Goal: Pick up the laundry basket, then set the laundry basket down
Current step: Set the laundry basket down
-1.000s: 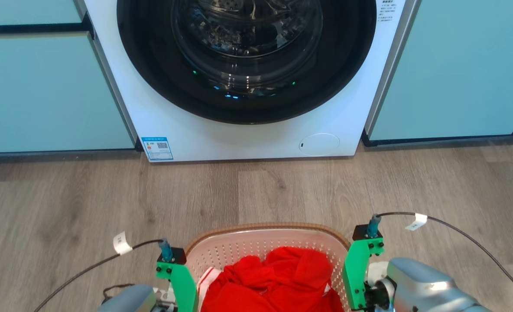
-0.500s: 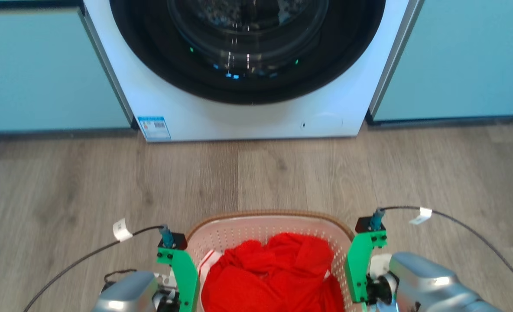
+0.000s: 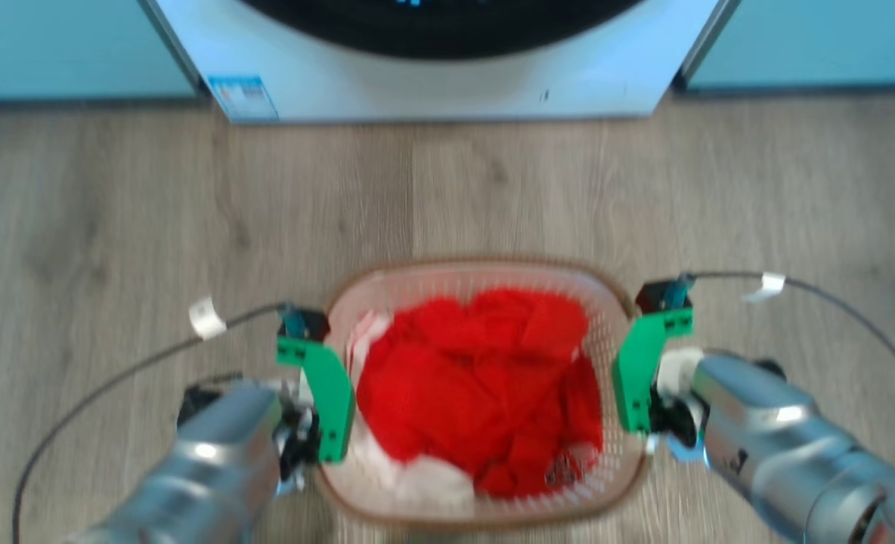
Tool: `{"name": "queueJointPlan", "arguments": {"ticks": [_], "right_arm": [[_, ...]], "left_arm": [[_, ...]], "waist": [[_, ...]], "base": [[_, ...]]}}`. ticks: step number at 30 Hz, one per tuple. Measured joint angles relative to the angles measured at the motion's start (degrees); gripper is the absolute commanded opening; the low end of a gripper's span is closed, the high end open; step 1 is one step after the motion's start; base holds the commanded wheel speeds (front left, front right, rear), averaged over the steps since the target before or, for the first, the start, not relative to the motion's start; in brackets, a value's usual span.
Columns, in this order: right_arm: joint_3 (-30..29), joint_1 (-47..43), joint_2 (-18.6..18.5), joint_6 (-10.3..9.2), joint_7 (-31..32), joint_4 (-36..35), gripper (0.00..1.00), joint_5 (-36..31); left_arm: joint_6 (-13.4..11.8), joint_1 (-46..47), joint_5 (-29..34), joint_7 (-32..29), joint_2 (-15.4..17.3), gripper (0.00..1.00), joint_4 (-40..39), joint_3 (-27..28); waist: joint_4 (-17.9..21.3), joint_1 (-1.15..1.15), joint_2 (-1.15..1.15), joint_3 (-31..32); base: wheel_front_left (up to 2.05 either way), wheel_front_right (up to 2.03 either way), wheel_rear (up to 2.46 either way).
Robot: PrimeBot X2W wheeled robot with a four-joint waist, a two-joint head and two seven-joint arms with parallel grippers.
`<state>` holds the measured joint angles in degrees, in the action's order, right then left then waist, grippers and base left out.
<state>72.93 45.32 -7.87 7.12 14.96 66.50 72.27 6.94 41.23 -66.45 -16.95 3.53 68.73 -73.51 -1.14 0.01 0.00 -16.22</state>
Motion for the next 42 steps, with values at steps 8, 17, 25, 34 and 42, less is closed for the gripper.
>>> {"name": "queueJointPlan", "arguments": {"ticks": [8, 17, 25, 34, 42], "right_arm": [[-0.75, 6.71, -1.05, 0.0, -5.76, -0.03, 0.0, -0.18], [-1.18, 12.51, -1.54, 0.01, -11.0, 1.07, 0.0, -0.19], [-1.22, 16.45, -0.94, 0.01, -14.6, 2.46, 0.0, -0.9], [-1.13, 17.9, -0.3, 0.02, -17.38, 4.23, 0.0, -2.48], [-1.12, 18.52, -0.47, 0.54, -19.12, 4.48, 0.0, -3.88]], "left_arm": [[0.0, 7.35, 0.99, 5.59, -0.4, 0.0, 1.31, 0.02], [-1.56, 13.15, 2.1, 10.15, -0.52, 0.0, 0.71, 0.04], [-2.99, 16.72, 2.93, 13.81, -0.52, 0.0, 1.07, 0.11], [-3.99, 18.52, 3.6, 14.34, -0.49, 0.0, 0.47, 0.09], [-4.02, 18.97, 3.58, 14.78, -0.32, 0.0, 0.46, 0.1]], "waist": [[-0.41, 0.0, 0.0, -11.04], [-1.1, 0.0, 0.0, -22.58], [-0.84, 0.0, 0.0, -30.1], [-1.34, 0.0, 0.0, -35.26], [-1.79, -0.03, 0.0, -36.44]], "base": [[0.0, 0.0, 0.0], [0.0, 0.0, 0.0], [0.0, 0.0, 0.0], [0.0, 0.0, 0.0], [0.0, 0.0, 0.0]]}}
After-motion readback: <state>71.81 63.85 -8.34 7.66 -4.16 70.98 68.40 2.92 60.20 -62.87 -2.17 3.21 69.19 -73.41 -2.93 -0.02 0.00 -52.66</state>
